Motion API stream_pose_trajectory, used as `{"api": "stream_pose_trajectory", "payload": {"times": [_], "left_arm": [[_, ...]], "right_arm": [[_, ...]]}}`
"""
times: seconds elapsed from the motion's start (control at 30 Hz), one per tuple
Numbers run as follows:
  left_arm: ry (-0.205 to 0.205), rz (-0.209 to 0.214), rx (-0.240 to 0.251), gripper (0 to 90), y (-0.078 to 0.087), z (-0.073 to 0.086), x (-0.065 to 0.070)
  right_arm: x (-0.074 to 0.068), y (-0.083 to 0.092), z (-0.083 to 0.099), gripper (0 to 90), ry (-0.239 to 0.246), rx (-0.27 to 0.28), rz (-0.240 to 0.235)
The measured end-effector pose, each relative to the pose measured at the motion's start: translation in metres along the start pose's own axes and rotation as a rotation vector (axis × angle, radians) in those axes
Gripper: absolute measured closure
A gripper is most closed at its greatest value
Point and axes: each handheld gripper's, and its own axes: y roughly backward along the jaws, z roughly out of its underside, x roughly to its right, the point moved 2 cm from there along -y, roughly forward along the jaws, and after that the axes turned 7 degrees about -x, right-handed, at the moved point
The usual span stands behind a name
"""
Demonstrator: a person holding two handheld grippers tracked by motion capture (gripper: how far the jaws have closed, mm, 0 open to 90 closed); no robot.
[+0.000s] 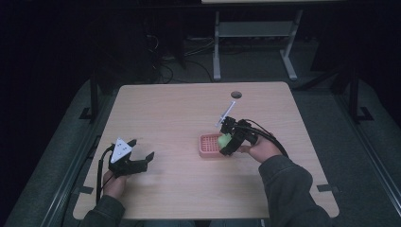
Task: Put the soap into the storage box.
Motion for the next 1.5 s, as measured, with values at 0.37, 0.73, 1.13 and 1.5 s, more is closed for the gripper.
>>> {"api": "stream_pose_trajectory", "payload": {"times": [0.37, 0.73, 1.13, 1.5], "left_arm": [[0.000, 0.000, 0.001, 14.2, 0.000, 0.000, 0.000], [0.000, -0.004, 0.004, 14.2, 0.000, 0.000, -0.001], [-0.001, -0.002, 0.005, 14.2, 0.000, 0.000, -0.001], [0.000, -0.001, 0.005, 14.2, 0.000, 0.000, -0.001]], "right_arm": [[0.004, -0.004, -0.013, 26.0, 0.004, 0.004, -0.015], [0.009, -0.002, -0.024, 26.0, 0.010, 0.003, -0.013], [0.018, -0.023, -0.033, 26.0, -0.012, -0.029, -0.029], [0.023, -0.040, -0.039, 25.9, -0.041, -0.061, -0.047]]}}
